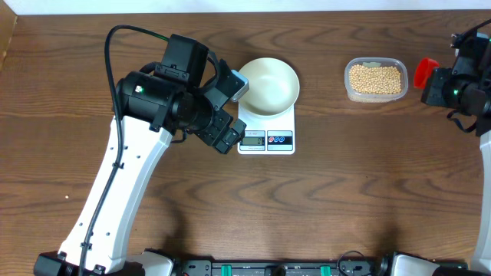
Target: Scoop item into bowl and weigh 50g on scale
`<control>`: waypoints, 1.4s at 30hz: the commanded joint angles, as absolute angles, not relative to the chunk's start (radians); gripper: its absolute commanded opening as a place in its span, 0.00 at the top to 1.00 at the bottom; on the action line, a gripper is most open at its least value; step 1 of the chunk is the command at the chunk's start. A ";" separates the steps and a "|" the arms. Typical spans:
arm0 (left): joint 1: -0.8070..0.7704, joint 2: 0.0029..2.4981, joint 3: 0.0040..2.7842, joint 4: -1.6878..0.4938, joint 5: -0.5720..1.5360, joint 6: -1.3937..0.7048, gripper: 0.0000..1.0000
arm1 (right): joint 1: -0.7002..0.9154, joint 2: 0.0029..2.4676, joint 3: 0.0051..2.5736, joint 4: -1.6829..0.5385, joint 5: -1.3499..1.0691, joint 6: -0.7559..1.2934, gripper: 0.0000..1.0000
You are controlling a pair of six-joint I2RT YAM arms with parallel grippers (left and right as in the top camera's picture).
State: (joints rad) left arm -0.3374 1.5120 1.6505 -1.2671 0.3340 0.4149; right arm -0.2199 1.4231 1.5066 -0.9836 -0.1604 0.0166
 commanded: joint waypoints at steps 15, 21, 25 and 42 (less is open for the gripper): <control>-0.338 1.496 1.660 -1.267 0.327 0.405 0.02 | -0.215 1.426 1.528 -1.036 -0.162 0.001 0.99; -0.338 1.496 1.660 -1.267 0.327 0.405 0.02 | -0.215 1.431 1.528 -1.002 -0.159 -0.023 0.99; -0.338 1.496 1.660 -1.267 0.327 0.405 0.02 | -0.215 1.454 1.528 -0.977 -0.160 -0.025 0.99; -0.338 1.496 1.660 -1.267 0.327 0.405 0.02 | -0.215 1.598 1.528 -0.903 -0.163 -0.085 0.99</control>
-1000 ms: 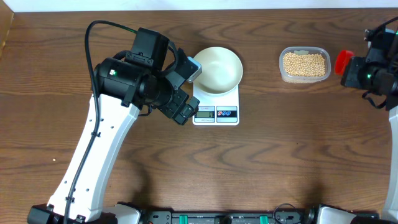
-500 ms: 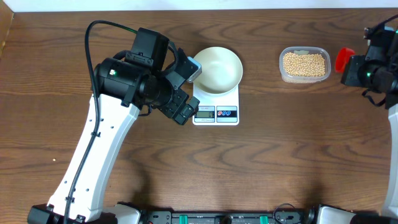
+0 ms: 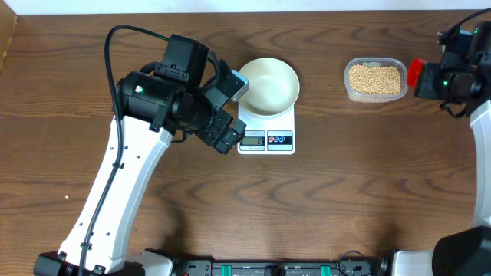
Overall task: Scoop item into bowl and weigh 50g on scale
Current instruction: 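Move the red scoop with the right gripper over the soybean tub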
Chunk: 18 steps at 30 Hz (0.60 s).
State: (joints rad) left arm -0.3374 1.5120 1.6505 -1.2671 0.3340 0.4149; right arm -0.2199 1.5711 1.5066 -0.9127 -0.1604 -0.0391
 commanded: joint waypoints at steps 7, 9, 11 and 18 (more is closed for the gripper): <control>-0.338 1.496 1.660 -1.267 0.327 0.405 0.02 | -0.214 1.683 1.528 -0.829 -0.174 -0.126 0.99; -0.338 1.496 1.660 -1.267 0.327 0.405 0.02 | -0.211 1.701 1.528 -0.813 -0.183 -0.142 0.99; -0.338 1.496 1.660 -1.267 0.327 0.405 0.02 | -0.204 1.715 1.528 -0.801 -0.186 -0.160 0.99; -0.338 1.496 1.660 -1.267 0.327 0.405 0.02 | -0.183 1.755 1.528 -0.780 -0.186 -0.193 0.99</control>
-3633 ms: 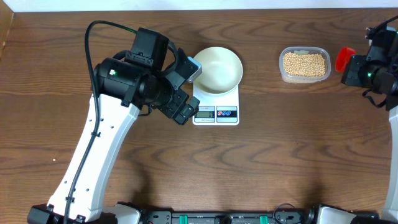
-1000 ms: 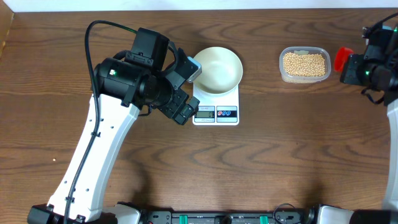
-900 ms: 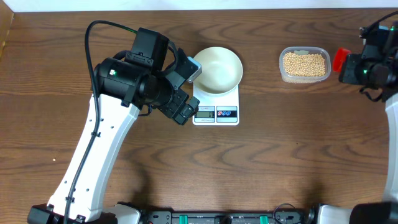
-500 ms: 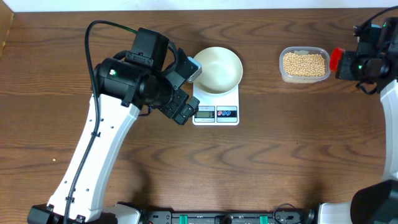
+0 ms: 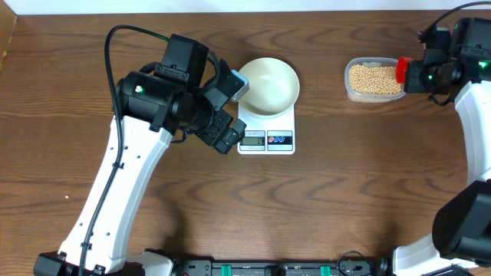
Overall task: Scoop item into bowl and weigh 50g on scale
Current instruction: 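Move the red scoop with the right gripper over the soybean tub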
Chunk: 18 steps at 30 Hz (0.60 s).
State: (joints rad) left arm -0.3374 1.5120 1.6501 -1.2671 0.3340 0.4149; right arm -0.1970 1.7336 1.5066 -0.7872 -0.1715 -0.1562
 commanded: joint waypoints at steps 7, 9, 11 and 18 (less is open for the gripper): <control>-0.338 1.496 1.660 -1.267 0.327 0.405 0.02 | -0.176 1.794 1.528 -0.772 -0.185 -0.193 0.99; -0.338 1.496 1.660 -1.267 0.327 0.405 0.02 | -0.174 1.802 1.528 -0.761 -0.185 -0.198 0.99; -0.338 1.496 1.660 -1.267 0.327 0.405 0.02 | -0.168 1.813 1.528 -0.752 -0.181 -0.200 0.99; -0.338 1.496 1.660 -1.267 0.327 0.405 0.02 | -0.144 1.835 1.528 -0.750 -0.078 -0.204 0.99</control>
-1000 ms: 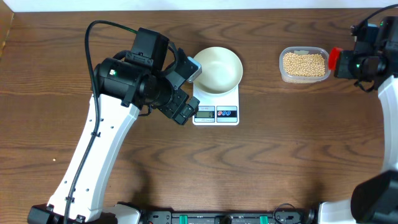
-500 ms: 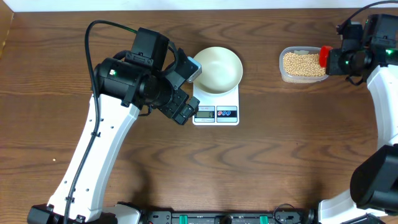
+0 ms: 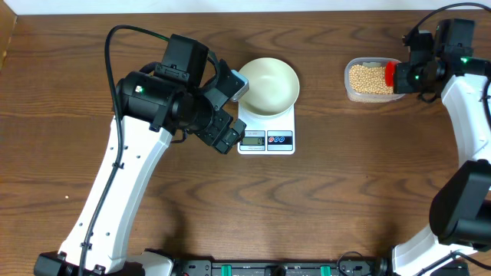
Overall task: Scoop item into bowl and weigh 50g on scale
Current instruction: 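Move the red scoop with the right gripper over the soybean tub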
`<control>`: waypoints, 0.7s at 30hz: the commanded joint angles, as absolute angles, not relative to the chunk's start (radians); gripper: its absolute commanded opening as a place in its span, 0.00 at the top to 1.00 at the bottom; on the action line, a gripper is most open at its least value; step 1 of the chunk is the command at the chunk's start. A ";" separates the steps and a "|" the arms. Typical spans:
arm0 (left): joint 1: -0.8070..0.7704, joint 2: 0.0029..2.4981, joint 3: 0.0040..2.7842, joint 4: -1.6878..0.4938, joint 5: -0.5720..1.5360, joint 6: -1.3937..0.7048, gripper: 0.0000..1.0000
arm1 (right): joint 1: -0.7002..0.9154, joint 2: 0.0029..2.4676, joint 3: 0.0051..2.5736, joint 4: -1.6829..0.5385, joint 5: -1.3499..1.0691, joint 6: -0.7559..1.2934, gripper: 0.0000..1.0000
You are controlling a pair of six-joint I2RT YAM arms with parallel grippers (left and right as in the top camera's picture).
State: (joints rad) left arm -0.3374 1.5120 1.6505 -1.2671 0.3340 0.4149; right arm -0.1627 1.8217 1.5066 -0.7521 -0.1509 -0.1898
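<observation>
A cream bowl (image 3: 268,84) stands on the white scale (image 3: 267,138) at the table's middle. Right of it, a clear tub of pale beans (image 3: 374,80) sits near the far edge. My right gripper (image 3: 400,74) is shut on a red scoop (image 3: 390,73), whose head is over the tub's right rim. My left gripper (image 3: 232,113) is by the scale's left side with its fingers spread, one at the bowl's left rim and one beside the display. It holds nothing that I can see.
The left arm's black body (image 3: 165,100) covers the table left of the scale. The table's far edge runs just behind the bowl and the tub. Brown tabletop (image 3: 345,192) lies in front of both.
My right gripper has moved a little further left with the red scoop, from the tub's right side to over its right rim. The left arm, bowl and scale have not moved.
The right gripper held the red scoop at the far right, well clear of the tub. At each later moment it was further left, closer to the tub, and now the scoop is over the beans' right edge. The left arm stayed by the scale throughout.
</observation>
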 commanded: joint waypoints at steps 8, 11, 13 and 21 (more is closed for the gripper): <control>-0.338 1.496 1.660 -1.267 0.327 0.405 0.02 | -0.119 1.835 1.522 -0.740 -0.025 -0.203 0.99; -0.338 1.496 1.660 -1.267 0.327 0.405 0.02 | -0.108 1.846 1.520 -0.736 -0.009 -0.196 0.99; -0.338 1.496 1.660 -1.267 0.327 0.405 0.03 | -0.105 1.855 1.519 -0.737 0.007 -0.187 0.99; -0.338 1.496 1.660 -1.267 0.327 0.405 0.02 | -0.103 1.869 1.518 -0.737 0.009 -0.109 0.99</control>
